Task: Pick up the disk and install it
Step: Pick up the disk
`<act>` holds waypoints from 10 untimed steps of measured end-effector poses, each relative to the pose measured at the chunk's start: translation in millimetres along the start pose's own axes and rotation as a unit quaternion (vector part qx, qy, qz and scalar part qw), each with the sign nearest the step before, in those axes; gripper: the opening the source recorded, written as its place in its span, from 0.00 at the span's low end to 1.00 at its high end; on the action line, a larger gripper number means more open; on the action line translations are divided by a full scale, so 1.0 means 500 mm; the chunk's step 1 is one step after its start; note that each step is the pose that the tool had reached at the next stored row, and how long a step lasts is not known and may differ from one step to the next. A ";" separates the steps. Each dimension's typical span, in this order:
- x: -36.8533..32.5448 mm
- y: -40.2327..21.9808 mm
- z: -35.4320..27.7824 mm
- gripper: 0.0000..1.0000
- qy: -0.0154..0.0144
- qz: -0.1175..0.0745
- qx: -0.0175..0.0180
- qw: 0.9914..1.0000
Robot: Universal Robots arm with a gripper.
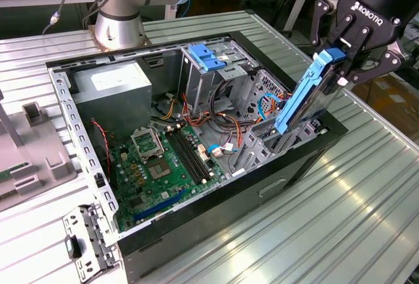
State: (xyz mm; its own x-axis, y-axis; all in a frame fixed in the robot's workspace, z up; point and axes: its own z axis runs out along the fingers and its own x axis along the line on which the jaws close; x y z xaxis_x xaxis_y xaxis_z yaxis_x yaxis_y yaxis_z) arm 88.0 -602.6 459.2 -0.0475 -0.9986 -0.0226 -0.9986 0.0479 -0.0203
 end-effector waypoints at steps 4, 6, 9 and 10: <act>-0.001 -0.026 0.001 0.37 0.000 0.000 -0.001 1.000; -0.002 -0.033 0.001 0.37 0.000 0.000 -0.001 1.000; -0.002 -0.037 0.001 0.37 0.000 0.000 -0.001 1.000; -0.002 -0.038 0.001 0.37 0.000 0.000 -0.001 1.000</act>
State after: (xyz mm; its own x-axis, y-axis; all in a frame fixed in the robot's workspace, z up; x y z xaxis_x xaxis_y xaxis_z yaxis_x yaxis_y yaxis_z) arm 106.8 -602.6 459.2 -0.0476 -0.9986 -0.0224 -0.9987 0.0480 -0.0178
